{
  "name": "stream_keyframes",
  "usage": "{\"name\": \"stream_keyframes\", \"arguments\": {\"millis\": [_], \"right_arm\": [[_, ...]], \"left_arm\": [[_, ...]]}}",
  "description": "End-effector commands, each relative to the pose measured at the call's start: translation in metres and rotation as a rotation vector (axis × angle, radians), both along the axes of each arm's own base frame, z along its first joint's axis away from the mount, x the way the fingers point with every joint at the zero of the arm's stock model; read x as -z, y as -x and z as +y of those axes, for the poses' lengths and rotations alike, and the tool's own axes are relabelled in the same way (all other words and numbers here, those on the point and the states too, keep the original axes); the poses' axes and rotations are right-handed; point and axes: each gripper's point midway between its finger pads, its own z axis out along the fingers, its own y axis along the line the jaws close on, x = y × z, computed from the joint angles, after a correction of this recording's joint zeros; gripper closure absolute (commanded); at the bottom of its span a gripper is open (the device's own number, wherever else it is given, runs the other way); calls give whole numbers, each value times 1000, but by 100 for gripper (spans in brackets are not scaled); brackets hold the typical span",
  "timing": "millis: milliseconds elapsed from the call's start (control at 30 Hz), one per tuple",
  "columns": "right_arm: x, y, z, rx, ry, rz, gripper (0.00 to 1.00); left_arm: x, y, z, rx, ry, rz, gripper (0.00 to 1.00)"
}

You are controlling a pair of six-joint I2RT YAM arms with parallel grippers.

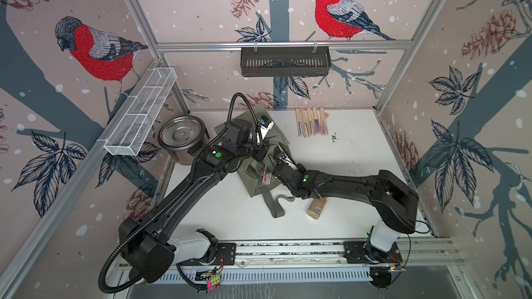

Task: Take out the folding fans from the tote bags
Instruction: Pick up the folding fan from the canvas bag.

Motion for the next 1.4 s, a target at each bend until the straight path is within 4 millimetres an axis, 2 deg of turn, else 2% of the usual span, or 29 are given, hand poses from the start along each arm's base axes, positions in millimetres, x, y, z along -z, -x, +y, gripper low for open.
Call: {"name": "stream_keyframes", "arguments": {"millis": [0,67,167,267,300,367,400,433,500,533,600,633,700,733,833,867,900,967,1167,1300,1367], "right_arm": [[-8,2,8,-21,-131,34,92],[-8,3,6,-27,-193,80,92],[-4,20,21,-127,-180,118,92],[-6,10,6,-52,-185,97,92],[-3,11,7,-69,-216,131,92],[4,28,25,-184,-199,178,90],[3,25,21,-160,-144,139,91],[2,15,8,-82,-116,101,92],[5,0,-9,-1,-158,126,92],[7,4,-3,-39,-185,151,92],[7,25,21,-170,-162,155,91],[7,25,21,-160,-131,134,91],[9,3,-7,-10,-115,109,93],[12,4,-6,-24,-148,150,93],[5,34,29,-214,-157,162,91],[3,34,28,-205,-131,144,91],[2,26,19,-157,-131,138,92],[3,23,13,-155,-178,175,92],[1,40,6,-215,-180,213,92],[-7,59,2,-221,-236,260,92],[-5,70,-1,-205,-251,304,91]], "left_arm": [[-11,-2,-2,5,21,-41,100],[-11,-2,-3,8,21,-39,100],[-11,-2,-3,8,22,-39,100],[-12,-2,-2,6,23,-41,100],[-12,-2,-2,5,23,-40,100],[-11,-2,-2,5,22,-38,100],[-12,-2,-2,5,23,-42,100],[-11,-2,-3,6,23,-40,100],[-11,-2,-3,7,22,-38,100],[-11,-2,-4,10,23,-39,100],[-11,-2,-3,9,22,-38,100],[-10,-2,-3,7,22,-38,100],[-10,-3,-3,6,20,-37,100],[-10,-3,-3,7,20,-36,100],[-10,-2,-3,6,21,-37,100],[-10,-3,-3,4,20,-38,100],[-10,-3,-3,3,18,-38,100],[-11,-2,-3,4,21,-39,100],[-10,-3,-2,1,18,-41,100],[-12,-4,-1,-11,15,-46,100],[-12,-5,1,-18,13,-49,100]]}}
